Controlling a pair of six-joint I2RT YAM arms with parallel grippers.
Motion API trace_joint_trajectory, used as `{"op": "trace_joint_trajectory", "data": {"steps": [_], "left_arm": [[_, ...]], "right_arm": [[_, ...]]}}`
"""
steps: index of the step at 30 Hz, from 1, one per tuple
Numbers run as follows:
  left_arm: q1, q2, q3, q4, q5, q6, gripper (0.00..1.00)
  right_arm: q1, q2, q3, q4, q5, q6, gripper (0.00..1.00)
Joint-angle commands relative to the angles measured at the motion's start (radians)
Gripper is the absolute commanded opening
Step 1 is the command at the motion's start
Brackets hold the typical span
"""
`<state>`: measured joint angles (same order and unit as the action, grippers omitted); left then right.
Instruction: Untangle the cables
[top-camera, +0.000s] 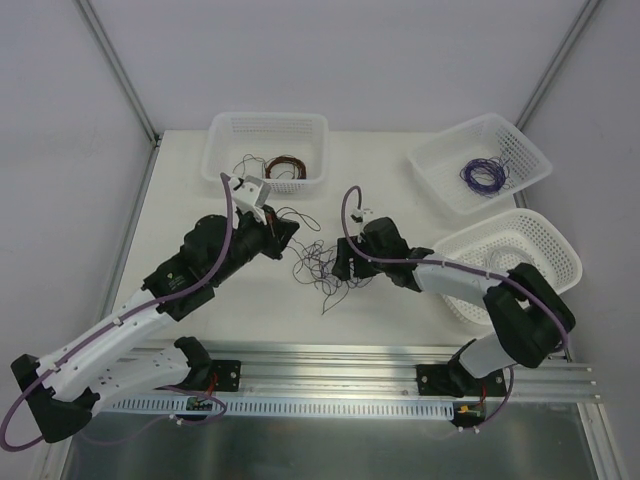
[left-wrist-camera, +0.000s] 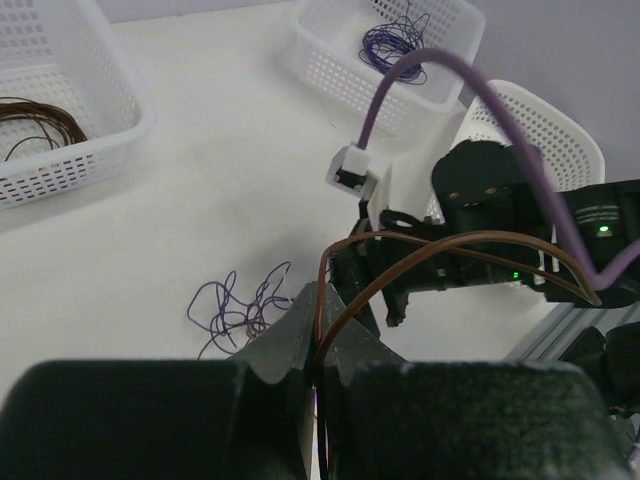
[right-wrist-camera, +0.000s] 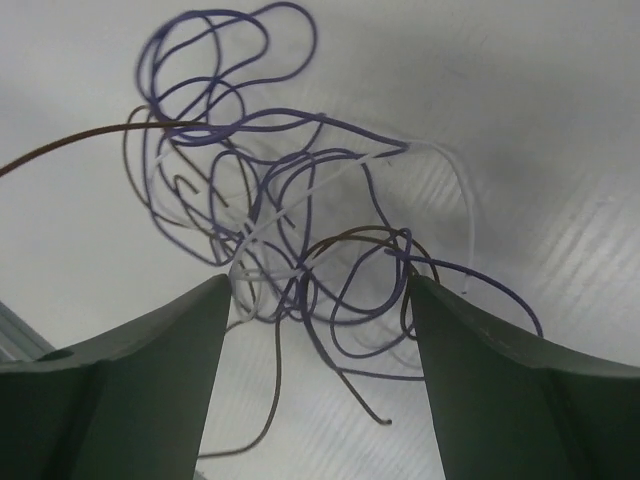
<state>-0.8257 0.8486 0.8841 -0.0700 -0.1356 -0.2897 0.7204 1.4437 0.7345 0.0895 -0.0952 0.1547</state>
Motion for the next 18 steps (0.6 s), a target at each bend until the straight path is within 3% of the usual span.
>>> {"op": "trace_joint_trajectory", "data": {"steps": [1, 5, 9, 12, 15, 18], "left_arm": [[-0.01, -0.011, 0.055, -0.011, -0.01, -0.017, 0.0], [-0.01, -0.02, 0.113, -0.051, -0.051, 0.004, 0.0], [-0.009, -0.028, 0.216, -0.138, -0.154, 0.067, 0.0], [-0.009, -0.025, 0.306, -0.186, -0.267, 0.133, 0.0], [-0.009, -0.017, 0.384, -0.215, -0.37, 0.208, 0.0], [-0.009, -0.006, 0.472, -0.226, -0.421, 0.28, 0.0]], "right_arm": [[-0.002, 0.096, 0.052, 0.156, -0.049, 0.074, 0.76], [-0.001, 0.185, 0.065, 0.132, -0.031, 0.095, 0.62], [-0.019, 0.17, 0.034, 0.092, 0.026, 0.153, 0.23], [-0.038, 0.138, 0.016, 0.046, 0.069, 0.157, 0.09], [-0.062, 0.09, 0.003, -0.029, 0.088, 0.141, 0.01], [-0.093, 0.044, -0.015, -0.077, 0.088, 0.138, 0.01]]}}
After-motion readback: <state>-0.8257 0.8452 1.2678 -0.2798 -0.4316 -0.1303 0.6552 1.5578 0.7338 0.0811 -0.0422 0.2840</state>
